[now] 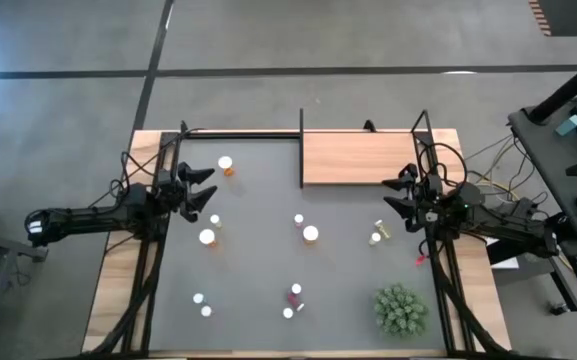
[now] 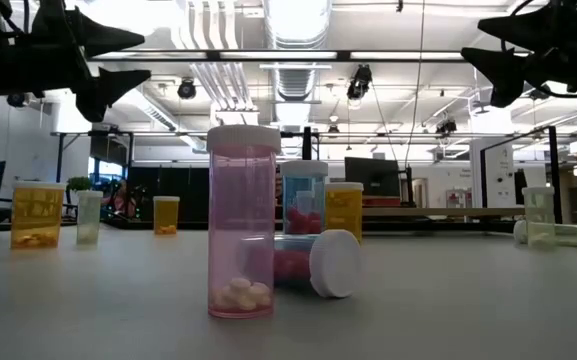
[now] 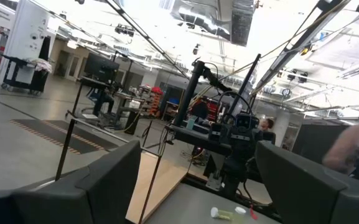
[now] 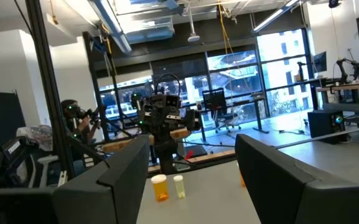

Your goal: Pick and place medicine bottles onto shelf by color

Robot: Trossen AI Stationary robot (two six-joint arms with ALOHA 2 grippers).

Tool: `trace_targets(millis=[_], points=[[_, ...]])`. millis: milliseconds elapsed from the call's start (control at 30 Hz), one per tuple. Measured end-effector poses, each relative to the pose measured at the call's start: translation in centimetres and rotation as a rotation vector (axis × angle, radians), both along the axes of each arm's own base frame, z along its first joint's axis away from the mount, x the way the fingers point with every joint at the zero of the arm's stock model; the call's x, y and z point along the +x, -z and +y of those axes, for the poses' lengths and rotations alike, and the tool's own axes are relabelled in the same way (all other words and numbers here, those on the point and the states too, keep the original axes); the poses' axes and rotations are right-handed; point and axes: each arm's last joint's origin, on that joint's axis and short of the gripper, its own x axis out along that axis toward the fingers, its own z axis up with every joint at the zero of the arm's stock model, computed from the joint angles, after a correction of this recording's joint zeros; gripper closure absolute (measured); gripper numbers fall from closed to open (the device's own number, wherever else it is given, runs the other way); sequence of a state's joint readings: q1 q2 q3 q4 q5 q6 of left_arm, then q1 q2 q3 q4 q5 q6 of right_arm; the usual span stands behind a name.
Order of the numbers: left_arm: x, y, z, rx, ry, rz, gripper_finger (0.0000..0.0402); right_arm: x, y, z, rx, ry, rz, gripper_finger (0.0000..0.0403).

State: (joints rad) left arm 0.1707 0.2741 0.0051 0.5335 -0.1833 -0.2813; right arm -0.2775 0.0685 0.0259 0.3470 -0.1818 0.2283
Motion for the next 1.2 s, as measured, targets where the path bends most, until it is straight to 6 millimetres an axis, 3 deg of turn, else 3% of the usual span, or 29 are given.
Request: trace_targets(millis=[867,1000,1200], points=[[0.0,0.0,0.0,0.0,0.0,0.0,0.01,-0.03,-0.09,-0.02,0.004,0.007,-0.011,0.0174],[0.0,0.0,0.0,0.0,0.0,0.0,0.01,-0.18,-0.51,-0.03,0.159,-0.03,-0.072,0.0174],[0.0,0.0,0.0,0.0,0.0,0.0,0.01,-0.18,-0.52,-0.03,0.556,-0.167,-0.111,0.0174]])
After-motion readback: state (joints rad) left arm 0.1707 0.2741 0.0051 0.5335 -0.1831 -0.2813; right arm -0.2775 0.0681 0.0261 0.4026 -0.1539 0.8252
